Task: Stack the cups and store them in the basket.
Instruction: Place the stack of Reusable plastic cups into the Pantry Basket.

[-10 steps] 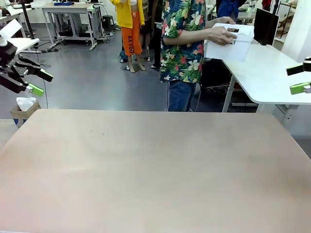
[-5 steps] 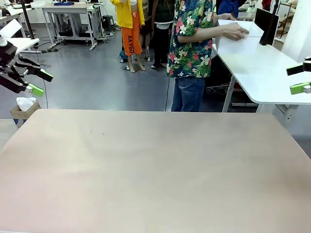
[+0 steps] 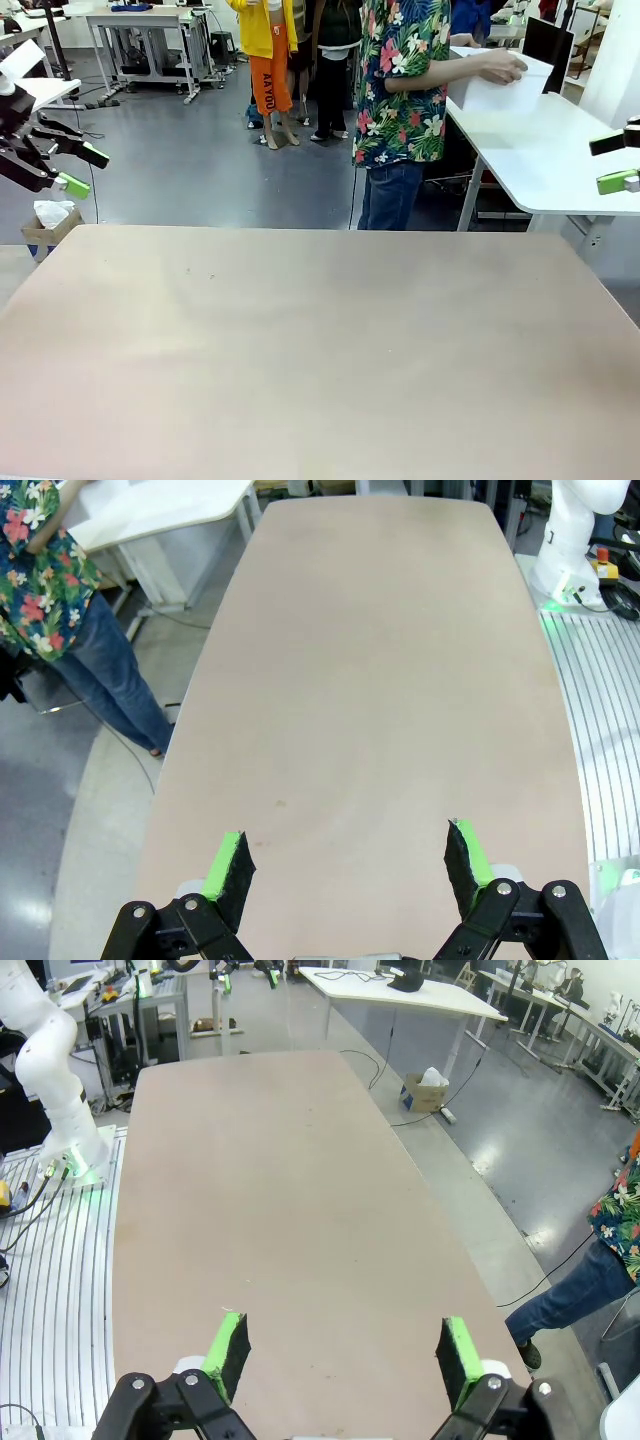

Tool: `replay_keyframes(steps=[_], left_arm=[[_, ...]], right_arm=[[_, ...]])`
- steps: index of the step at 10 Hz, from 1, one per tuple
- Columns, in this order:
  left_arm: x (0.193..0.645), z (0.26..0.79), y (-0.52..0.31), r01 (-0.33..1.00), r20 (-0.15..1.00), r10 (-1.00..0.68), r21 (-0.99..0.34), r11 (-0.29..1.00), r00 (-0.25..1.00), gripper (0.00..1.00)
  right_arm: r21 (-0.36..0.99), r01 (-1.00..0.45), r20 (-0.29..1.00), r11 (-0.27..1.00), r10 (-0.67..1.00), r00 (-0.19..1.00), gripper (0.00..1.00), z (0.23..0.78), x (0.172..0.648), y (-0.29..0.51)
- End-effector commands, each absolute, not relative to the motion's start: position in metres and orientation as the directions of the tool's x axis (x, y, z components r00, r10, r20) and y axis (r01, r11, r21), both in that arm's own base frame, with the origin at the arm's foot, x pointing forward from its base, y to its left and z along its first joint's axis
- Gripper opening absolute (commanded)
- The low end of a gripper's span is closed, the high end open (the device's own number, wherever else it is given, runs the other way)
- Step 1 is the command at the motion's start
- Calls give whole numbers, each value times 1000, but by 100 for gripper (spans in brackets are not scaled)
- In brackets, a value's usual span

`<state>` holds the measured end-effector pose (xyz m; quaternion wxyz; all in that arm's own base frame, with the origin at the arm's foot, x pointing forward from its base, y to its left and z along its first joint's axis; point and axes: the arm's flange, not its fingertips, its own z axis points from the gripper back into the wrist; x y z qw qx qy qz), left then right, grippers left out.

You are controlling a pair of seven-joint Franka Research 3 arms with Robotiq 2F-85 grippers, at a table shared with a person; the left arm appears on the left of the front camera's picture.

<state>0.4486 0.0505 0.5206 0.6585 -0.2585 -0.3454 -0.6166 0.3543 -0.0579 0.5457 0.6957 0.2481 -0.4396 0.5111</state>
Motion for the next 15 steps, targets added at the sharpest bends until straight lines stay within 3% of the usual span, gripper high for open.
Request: replay_keyframes(steps=[1, 15], left_arm=[[447, 521, 51, 991, 770, -638, 81, 103, 4, 100], [447, 521, 51, 991, 770, -638, 81, 103, 4, 100]], right_arm=[[-112, -929, 877, 353, 475, 75, 100, 549, 356, -57], [-112, -929, 877, 353, 475, 75, 100, 549, 356, -57]])
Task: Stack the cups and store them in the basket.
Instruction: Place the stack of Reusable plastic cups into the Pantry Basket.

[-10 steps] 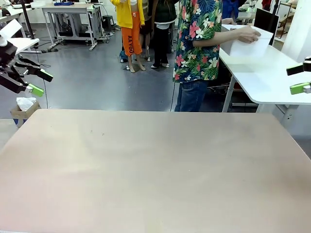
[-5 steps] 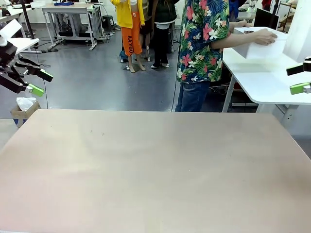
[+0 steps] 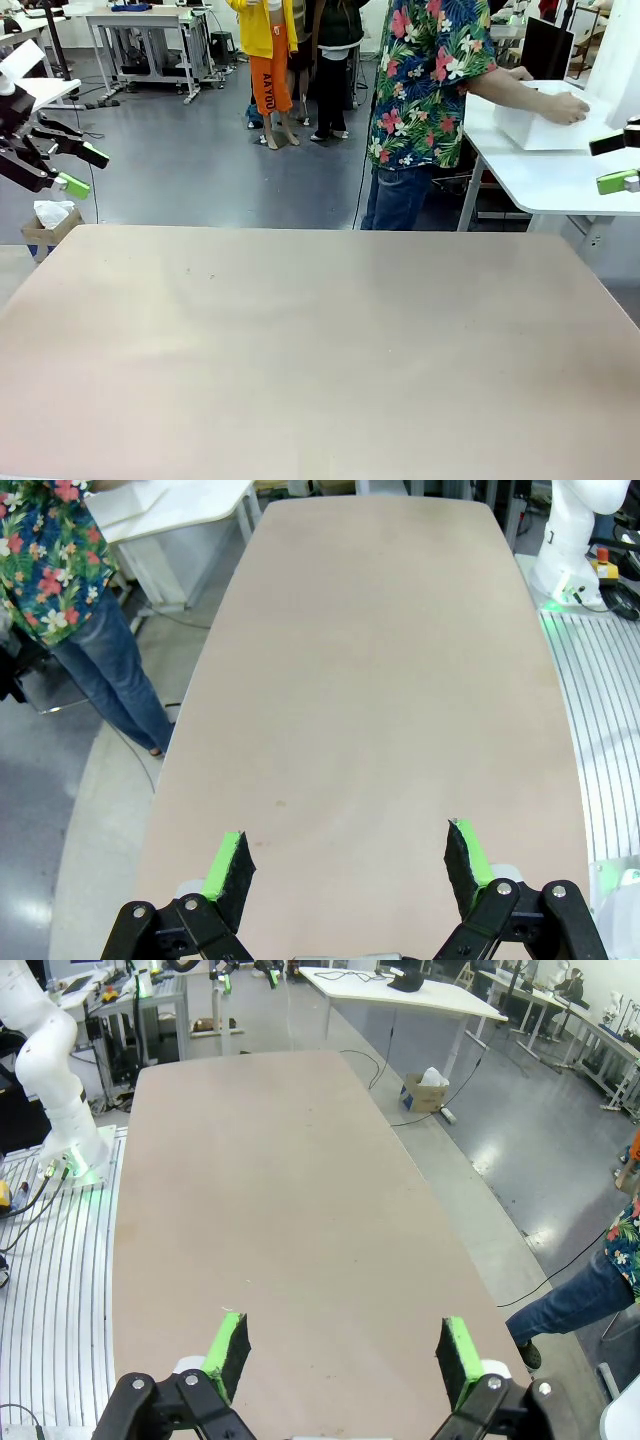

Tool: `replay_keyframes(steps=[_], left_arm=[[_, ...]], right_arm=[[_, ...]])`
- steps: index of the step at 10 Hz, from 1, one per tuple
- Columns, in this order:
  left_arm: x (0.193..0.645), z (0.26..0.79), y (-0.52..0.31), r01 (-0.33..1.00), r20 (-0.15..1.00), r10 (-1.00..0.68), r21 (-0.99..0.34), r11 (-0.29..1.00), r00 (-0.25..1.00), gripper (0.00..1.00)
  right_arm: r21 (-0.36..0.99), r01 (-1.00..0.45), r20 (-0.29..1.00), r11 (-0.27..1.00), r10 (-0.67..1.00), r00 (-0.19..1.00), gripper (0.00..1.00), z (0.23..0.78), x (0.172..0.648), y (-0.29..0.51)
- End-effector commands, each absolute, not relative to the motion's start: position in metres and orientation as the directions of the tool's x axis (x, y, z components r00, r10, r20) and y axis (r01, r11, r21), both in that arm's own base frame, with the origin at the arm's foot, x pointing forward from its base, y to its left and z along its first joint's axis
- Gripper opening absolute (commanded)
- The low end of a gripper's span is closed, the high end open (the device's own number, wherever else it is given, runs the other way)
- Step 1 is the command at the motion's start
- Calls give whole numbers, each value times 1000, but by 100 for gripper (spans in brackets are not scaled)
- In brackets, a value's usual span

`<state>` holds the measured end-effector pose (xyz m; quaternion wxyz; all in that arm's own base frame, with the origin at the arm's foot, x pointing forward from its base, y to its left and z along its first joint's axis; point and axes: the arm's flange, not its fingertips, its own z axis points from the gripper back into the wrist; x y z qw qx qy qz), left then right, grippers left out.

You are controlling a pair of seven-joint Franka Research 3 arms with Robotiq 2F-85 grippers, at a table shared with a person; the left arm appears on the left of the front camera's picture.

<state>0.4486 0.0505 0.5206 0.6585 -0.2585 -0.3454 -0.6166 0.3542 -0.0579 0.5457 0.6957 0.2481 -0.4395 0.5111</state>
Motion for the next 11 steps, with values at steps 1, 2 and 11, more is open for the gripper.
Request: replay_keyframes(steps=[1, 2, 11], left_arm=[[447, 521, 51, 991, 770, -638, 81, 103, 4, 100], [447, 521, 51, 991, 770, -638, 81, 103, 4, 100], [447, 521, 51, 991, 770, -638, 81, 103, 4, 100]], right_arm=[[-112, -929, 877, 353, 475, 75, 100, 549, 356, -57], [-112, -929, 877, 353, 475, 75, 100, 549, 356, -57], [-112, -929, 877, 353, 475, 75, 100, 549, 356, -57]])
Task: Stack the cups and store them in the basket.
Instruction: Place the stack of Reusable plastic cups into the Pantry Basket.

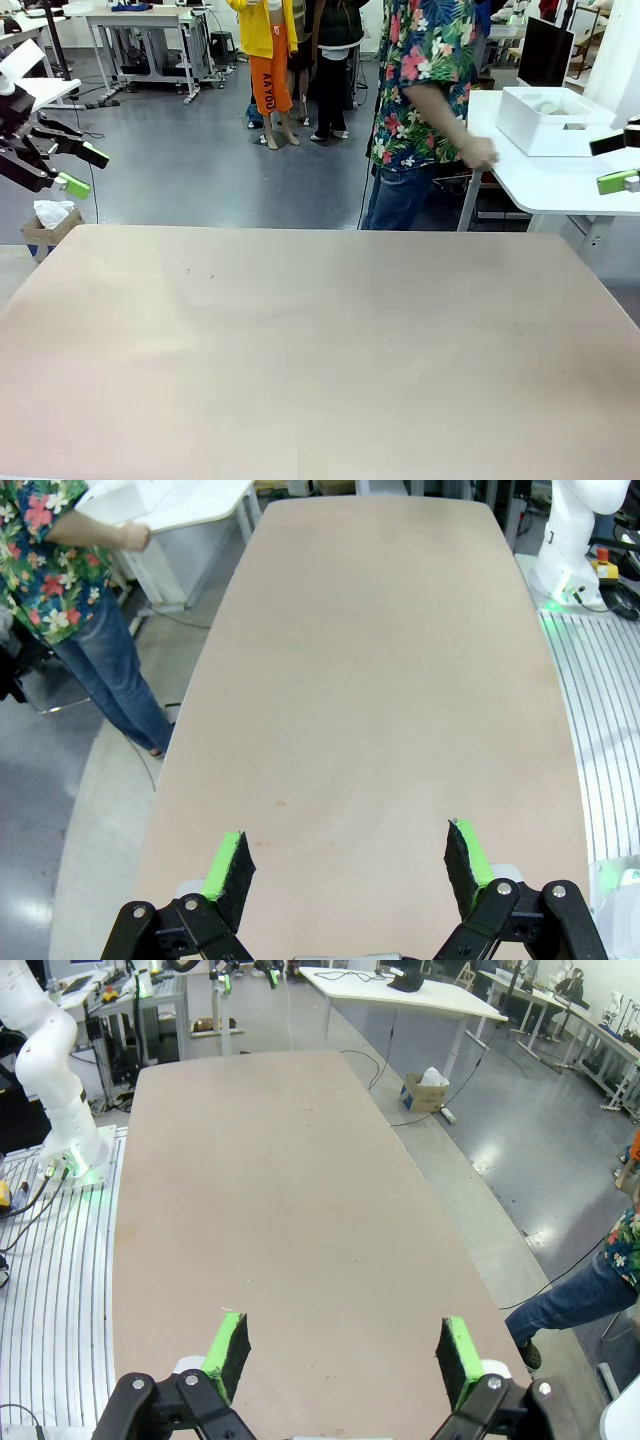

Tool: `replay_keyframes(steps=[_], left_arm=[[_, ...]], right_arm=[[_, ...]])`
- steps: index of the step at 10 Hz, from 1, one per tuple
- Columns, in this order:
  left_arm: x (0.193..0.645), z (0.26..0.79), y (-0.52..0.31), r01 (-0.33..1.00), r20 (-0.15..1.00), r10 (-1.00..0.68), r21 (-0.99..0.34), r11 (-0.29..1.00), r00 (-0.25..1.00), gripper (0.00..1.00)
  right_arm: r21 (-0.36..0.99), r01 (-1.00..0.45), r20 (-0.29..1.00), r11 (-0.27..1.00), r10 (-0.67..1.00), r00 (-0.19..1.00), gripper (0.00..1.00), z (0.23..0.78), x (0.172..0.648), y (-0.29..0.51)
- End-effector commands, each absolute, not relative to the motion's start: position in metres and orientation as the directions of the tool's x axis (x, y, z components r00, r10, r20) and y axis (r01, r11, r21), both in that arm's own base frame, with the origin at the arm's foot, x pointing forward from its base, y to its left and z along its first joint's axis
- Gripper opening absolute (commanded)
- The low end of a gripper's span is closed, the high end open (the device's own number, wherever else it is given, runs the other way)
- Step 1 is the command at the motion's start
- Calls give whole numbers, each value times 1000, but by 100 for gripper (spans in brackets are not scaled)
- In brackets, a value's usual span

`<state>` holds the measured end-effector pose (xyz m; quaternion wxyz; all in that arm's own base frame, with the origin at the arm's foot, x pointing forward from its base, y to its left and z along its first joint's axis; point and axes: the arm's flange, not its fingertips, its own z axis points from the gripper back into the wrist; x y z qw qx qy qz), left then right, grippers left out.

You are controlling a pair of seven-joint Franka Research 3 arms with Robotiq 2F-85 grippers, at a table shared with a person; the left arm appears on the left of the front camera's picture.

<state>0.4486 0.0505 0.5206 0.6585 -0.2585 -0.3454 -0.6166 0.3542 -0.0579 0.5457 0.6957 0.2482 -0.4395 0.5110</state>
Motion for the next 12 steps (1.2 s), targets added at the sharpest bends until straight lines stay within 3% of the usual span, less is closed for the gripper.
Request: replay_keyframes(steps=[1, 12], left_arm=[[447, 521, 51, 991, 770, -638, 81, 103, 4, 100], [447, 521, 51, 991, 770, -638, 81, 103, 4, 100]], right_arm=[[-112, -929, 877, 353, 475, 75, 100, 549, 356, -57], [-112, -929, 877, 353, 475, 75, 100, 549, 356, -57]])
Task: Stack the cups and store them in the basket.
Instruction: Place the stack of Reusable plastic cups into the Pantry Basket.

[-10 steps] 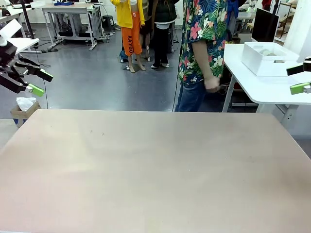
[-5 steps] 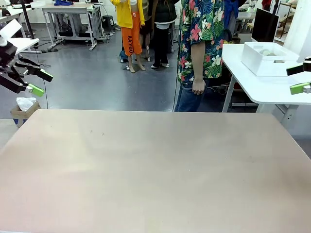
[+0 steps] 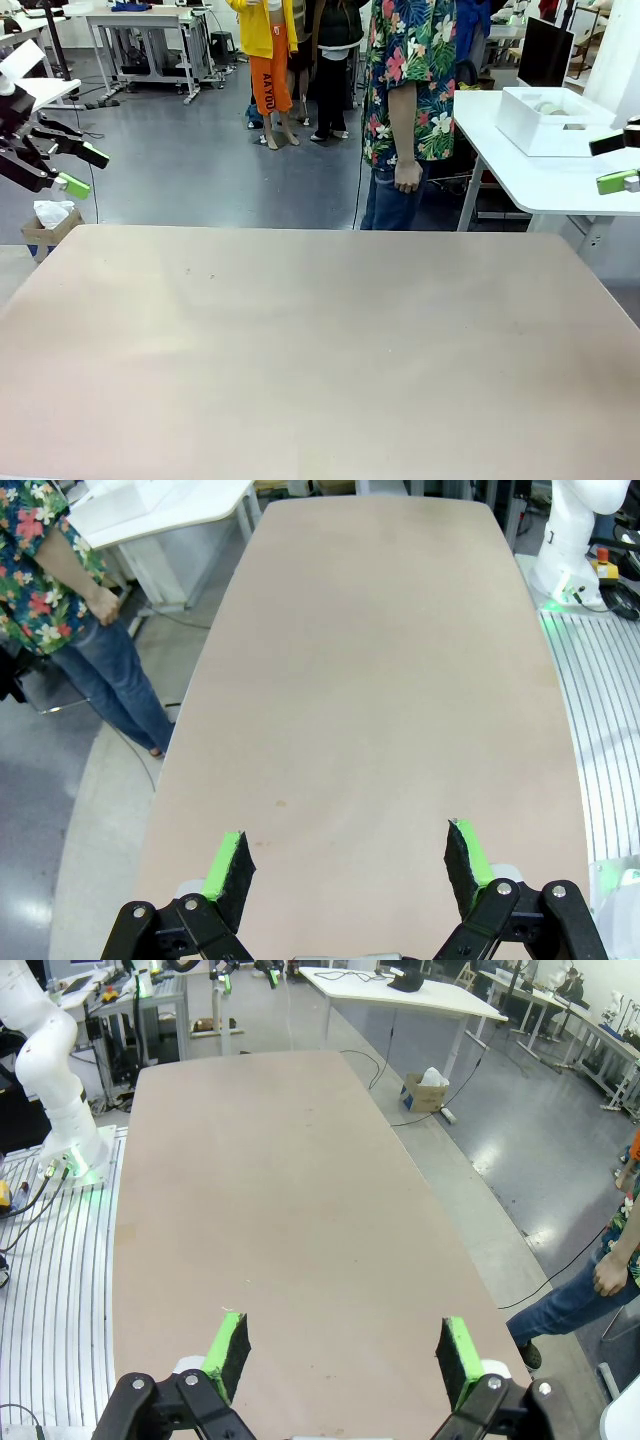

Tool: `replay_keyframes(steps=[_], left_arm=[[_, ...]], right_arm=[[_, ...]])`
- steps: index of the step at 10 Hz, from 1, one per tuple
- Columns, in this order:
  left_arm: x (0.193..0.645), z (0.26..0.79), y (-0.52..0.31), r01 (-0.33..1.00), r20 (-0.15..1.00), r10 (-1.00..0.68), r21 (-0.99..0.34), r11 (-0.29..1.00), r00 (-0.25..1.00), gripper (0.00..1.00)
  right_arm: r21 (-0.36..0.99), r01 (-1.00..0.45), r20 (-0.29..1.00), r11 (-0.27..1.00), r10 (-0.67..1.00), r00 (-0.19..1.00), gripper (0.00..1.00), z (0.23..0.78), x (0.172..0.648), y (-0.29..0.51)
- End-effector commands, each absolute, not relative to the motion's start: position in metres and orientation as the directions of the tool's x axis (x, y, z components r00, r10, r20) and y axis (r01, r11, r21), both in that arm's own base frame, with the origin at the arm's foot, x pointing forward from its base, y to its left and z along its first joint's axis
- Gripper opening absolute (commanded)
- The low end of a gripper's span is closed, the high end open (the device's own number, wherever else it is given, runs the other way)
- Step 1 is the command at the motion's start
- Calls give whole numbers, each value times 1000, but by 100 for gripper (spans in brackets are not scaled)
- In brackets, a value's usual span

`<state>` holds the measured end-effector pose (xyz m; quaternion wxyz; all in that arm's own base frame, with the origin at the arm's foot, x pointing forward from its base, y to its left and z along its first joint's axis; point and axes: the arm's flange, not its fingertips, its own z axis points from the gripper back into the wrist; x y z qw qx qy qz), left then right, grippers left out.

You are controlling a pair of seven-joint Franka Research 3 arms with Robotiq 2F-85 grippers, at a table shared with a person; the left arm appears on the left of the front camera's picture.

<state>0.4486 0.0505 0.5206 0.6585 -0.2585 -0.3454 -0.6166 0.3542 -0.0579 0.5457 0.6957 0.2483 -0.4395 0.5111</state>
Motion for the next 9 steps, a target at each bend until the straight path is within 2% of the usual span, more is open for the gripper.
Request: replay_keyframes(steps=[1, 9], left_arm=[[447, 521, 51, 991, 770, -638, 81, 103, 4, 100], [447, 521, 51, 991, 770, -638, 81, 103, 4, 100]], right_arm=[[-112, -929, 877, 353, 475, 75, 100, 549, 356, -57], [-112, -929, 877, 353, 475, 75, 100, 549, 356, -57]])
